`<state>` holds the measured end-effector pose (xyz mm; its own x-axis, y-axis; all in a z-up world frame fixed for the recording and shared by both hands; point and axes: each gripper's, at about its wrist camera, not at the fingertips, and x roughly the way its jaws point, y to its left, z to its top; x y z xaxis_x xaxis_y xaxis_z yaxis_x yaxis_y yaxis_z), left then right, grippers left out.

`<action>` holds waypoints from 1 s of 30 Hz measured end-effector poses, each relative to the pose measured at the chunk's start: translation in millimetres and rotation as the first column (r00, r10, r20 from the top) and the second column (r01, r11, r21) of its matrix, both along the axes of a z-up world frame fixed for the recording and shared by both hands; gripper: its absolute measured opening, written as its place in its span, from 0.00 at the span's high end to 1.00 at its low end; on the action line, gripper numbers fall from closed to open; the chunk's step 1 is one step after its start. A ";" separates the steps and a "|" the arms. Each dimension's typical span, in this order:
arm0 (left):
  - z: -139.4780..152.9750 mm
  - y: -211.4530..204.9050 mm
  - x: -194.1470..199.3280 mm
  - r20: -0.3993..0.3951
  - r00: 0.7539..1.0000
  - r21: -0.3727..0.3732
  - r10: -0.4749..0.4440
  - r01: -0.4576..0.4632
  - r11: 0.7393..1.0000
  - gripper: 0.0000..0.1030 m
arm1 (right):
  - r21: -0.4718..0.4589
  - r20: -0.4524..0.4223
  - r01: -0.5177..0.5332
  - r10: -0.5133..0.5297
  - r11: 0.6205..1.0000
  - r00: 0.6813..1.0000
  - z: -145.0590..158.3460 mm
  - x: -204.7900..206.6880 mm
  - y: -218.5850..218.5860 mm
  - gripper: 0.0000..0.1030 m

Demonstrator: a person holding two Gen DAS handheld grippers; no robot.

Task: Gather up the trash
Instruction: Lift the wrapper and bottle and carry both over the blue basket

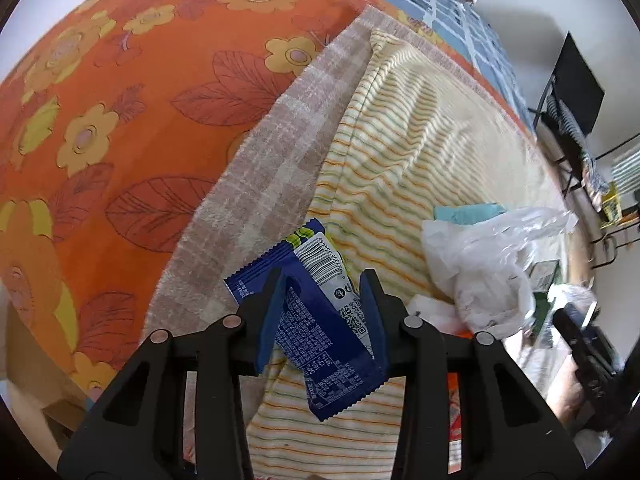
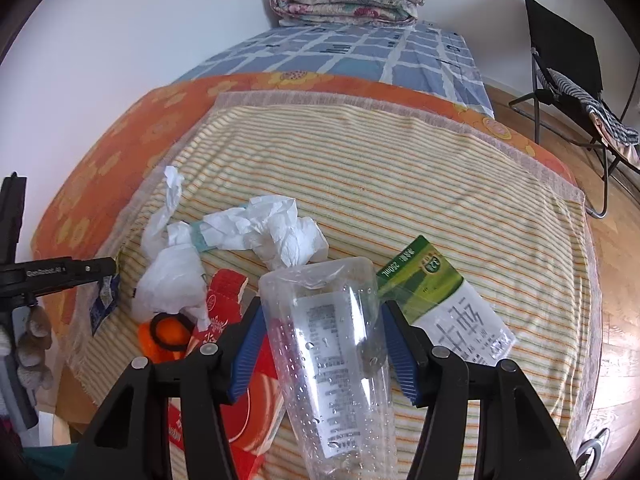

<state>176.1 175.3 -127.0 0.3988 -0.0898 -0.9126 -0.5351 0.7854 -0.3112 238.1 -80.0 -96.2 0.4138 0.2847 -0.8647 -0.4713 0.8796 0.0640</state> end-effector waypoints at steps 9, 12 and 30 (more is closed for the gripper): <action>-14.6 2.0 -3.2 -0.055 0.997 0.010 0.049 -0.049 0.999 0.33 | 0.014 0.009 0.002 -0.002 1.000 1.000 8.1 -7.5 -8.2 0.42; -8.2 1.2 -2.6 -0.020 1.000 -0.007 0.021 -0.022 1.000 0.61 | 0.019 0.013 -0.001 0.001 1.000 1.000 11.9 -11.2 -10.7 0.42; -11.1 11.3 -3.5 -0.052 0.993 -0.038 0.110 -0.112 0.993 0.26 | 0.057 0.055 -0.014 0.010 0.998 0.998 38.0 -43.2 -23.1 0.43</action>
